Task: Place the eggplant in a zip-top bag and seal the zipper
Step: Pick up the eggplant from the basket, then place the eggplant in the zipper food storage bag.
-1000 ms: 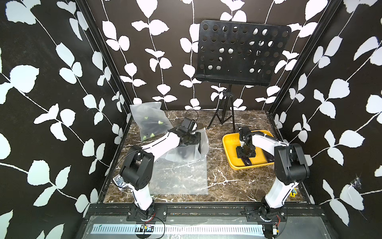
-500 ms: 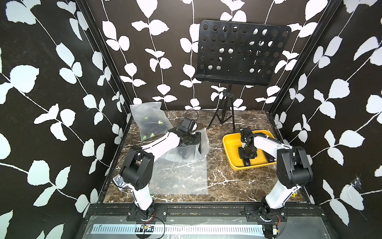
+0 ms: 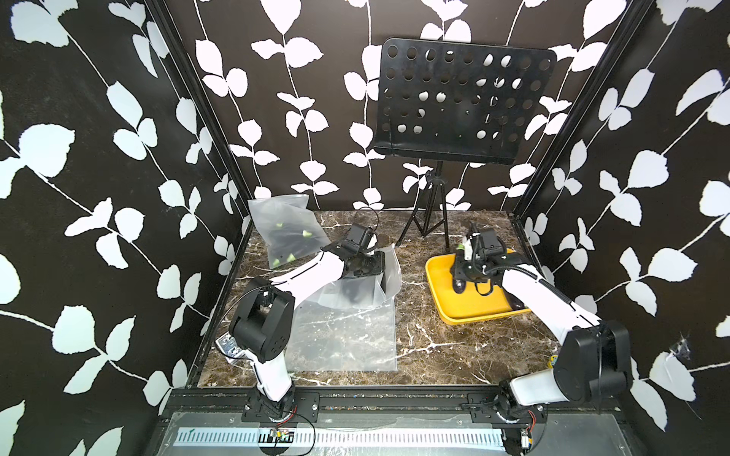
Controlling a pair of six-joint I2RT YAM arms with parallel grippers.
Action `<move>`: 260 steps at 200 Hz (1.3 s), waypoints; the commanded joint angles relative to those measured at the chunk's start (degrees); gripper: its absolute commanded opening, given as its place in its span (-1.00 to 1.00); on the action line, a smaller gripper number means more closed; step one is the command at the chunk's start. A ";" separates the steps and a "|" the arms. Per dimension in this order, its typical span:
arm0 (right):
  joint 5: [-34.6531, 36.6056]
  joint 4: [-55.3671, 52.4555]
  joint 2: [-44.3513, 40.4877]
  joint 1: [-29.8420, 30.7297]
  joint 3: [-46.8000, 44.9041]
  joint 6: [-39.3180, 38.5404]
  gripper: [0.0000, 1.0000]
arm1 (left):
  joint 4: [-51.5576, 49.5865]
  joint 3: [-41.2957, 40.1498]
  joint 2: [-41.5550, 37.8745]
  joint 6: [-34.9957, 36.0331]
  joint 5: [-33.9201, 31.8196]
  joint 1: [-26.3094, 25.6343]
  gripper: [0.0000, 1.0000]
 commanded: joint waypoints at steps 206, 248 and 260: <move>-1.46 44.50 12.88 22.53 -8.84 23.25 -0.28 | -1.52 5.22 -1.51 -4.16 2.48 -0.14 -1.00; -4.02 42.93 13.29 22.73 -9.81 23.87 -0.28 | -1.68 4.92 -1.40 -3.99 2.13 -0.21 -1.00; -4.55 42.41 12.95 22.71 -9.98 22.99 -0.28 | -2.01 4.56 -1.74 -3.47 1.35 -0.29 -1.00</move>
